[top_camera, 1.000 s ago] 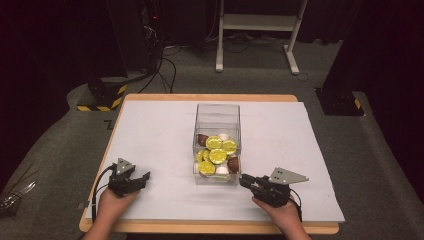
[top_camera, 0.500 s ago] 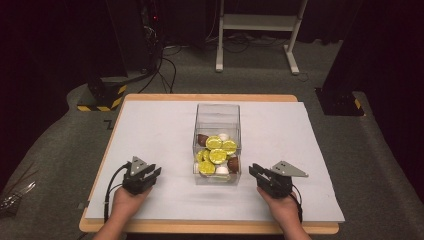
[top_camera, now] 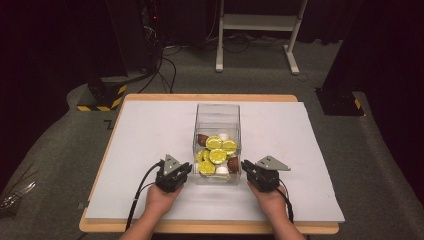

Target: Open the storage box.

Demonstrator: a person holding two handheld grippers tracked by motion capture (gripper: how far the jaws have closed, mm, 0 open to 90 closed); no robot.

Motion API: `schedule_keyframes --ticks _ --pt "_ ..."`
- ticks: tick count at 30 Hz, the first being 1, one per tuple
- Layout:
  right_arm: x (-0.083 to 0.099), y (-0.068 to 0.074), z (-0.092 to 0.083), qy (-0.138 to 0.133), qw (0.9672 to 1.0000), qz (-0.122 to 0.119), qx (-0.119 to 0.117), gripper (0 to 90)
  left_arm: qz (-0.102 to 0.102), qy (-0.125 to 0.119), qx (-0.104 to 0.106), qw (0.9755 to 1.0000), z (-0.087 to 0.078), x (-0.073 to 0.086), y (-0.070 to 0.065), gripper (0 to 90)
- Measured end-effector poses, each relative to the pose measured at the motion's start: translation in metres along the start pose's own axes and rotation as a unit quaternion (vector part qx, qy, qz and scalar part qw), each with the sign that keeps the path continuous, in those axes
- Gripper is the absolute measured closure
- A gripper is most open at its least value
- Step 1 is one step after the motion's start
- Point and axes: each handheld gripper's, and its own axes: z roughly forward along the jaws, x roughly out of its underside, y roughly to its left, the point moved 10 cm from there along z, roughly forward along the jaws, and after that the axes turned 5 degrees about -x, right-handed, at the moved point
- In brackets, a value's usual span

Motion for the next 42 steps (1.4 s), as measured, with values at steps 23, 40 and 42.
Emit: schedule_keyframes --ticks 23,40,42 --pt "0.006 0.020 -0.008 0.005 0.9983 -0.003 -0.057 90.0 -0.003 0.007 0.005 1.0000 -0.007 0.007 -0.011 90.0" --pt "0.015 0.029 -0.025 -0.009 0.9978 0.000 -0.065 90.0 0.010 0.012 0.010 0.9998 -0.022 0.016 -0.019 90.0" --pt "0.015 0.031 -0.026 -0.010 0.9978 -0.001 -0.066 90.0 0.000 0.006 0.011 0.9999 -0.023 0.016 -0.021 90.0"
